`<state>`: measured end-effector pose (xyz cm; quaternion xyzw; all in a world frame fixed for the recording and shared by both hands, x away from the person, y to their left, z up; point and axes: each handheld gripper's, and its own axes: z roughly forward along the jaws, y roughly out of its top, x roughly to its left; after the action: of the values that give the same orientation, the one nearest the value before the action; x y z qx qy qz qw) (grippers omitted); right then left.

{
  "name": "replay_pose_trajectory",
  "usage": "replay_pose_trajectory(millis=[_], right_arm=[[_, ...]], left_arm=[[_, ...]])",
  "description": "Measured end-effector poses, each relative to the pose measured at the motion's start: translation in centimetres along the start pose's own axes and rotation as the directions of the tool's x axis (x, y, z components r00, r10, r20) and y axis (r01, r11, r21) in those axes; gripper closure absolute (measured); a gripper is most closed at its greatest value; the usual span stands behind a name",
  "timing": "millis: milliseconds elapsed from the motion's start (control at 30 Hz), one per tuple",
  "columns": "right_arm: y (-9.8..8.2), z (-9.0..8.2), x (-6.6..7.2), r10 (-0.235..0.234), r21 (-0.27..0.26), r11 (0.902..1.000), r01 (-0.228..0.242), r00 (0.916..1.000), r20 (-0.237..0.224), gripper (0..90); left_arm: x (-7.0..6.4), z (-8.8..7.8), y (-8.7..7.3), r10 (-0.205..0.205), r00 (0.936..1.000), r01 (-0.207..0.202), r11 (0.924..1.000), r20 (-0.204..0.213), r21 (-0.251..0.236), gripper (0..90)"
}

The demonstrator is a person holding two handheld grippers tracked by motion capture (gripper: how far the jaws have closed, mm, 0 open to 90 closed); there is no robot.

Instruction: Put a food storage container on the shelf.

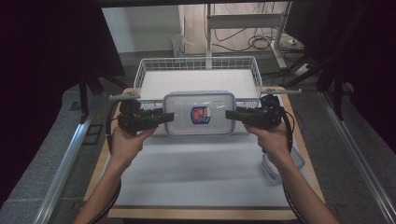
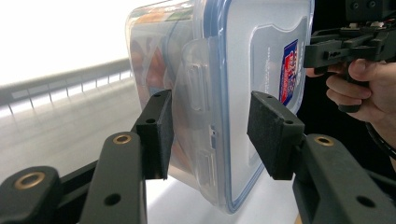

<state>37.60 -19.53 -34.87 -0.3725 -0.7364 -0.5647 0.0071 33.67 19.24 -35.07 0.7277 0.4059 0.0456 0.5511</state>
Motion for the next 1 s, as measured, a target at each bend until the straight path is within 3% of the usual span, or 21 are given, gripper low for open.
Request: replay_pose_trajectory(millis=[633,1000], right_arm=[[5.4,1.4,-1.1,0.023,-0.046,0.9987,-0.023,0.9997,-0.004,49.0],[7.5,1.9,-2.4,0.035,-0.061,0.9975,-0.033,0.9991,0.023,48.8]], left_arm=[[2.2,-0.1,5.3,-0.017,0.9998,0.017,0.9988,0.003,-0.047,52.1],[3.8,1.4,6.8,-0.055,0.9984,0.056,0.9947,0.012,-0.086,51.9]])
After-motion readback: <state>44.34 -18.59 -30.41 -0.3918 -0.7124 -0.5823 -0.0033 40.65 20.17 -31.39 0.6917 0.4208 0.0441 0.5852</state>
